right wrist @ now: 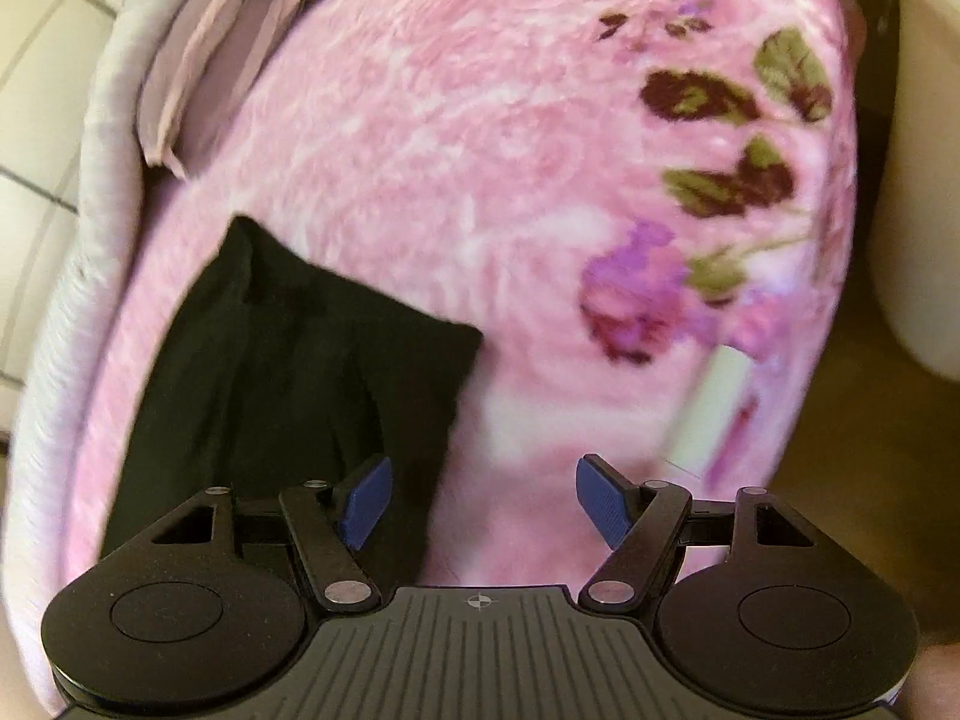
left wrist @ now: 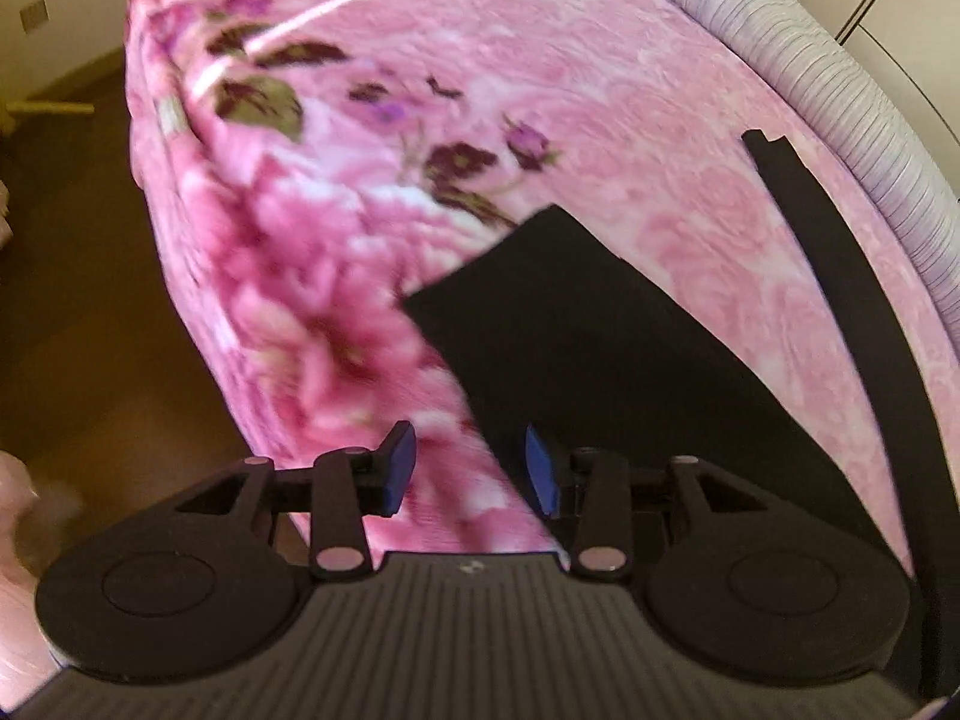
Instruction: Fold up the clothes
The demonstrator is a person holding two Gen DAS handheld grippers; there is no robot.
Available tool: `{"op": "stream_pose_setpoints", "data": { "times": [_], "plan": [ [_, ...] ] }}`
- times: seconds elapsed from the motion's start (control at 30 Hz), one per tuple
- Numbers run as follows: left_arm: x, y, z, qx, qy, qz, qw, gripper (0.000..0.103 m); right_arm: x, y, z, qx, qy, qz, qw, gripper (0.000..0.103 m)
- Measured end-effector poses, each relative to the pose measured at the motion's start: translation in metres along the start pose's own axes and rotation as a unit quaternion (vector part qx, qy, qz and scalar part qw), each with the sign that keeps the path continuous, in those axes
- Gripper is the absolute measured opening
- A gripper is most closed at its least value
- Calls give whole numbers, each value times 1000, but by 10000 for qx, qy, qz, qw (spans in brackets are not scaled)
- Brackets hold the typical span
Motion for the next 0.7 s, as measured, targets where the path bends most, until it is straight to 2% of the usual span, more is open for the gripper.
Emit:
{"op": "stream_pose_setpoints", "data": {
  "times": [0.13,0.2,0.27,0.3,0.33,0.43,0.53,0.63,0.7],
  "plan": [
    [2,-17,-8,55,106,44,9999,44,-9,-16,-1,-213,-134,-206,9995,72],
    [2,-19,-13,-66,-112,-33,9999,41,-10,-20,7,-161,150,-126,9997,72],
    [-2,-16,-17,-124,-415,-145,9990,20,-9,-25,18,-97,521,46,9986,34],
    [-5,-14,-18,-71,-564,-203,9982,3,-7,-28,24,-53,729,189,9971,9],
    [-10,-12,-19,7,-664,-234,9975,2,-5,-31,30,-9,936,331,9951,4],
    [-32,8,-28,147,-1109,-649,9916,1,-11,-23,43,76,1248,331,9916,1],
    [-52,33,-38,450,-1593,-1082,9803,3,-16,11,48,-207,1068,86,9940,1],
    [-51,22,-23,44,-1975,-1100,9741,3,-3,20,39,-140,972,297,9947,1],
    [-37,-1,-8,-486,-2312,-862,9679,5,14,5,21,85,840,712,9939,1]
  ]
}}
Point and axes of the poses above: each gripper's, at about its wrist camera, not at the fingertips, and y roughly against the way its jaws point, z to its left, x to its underside, the point moved 10 cm from there along -y, roughly the way its jaws point, and after that the axes turned 11 degrees about -x, right-handed, at the moved point
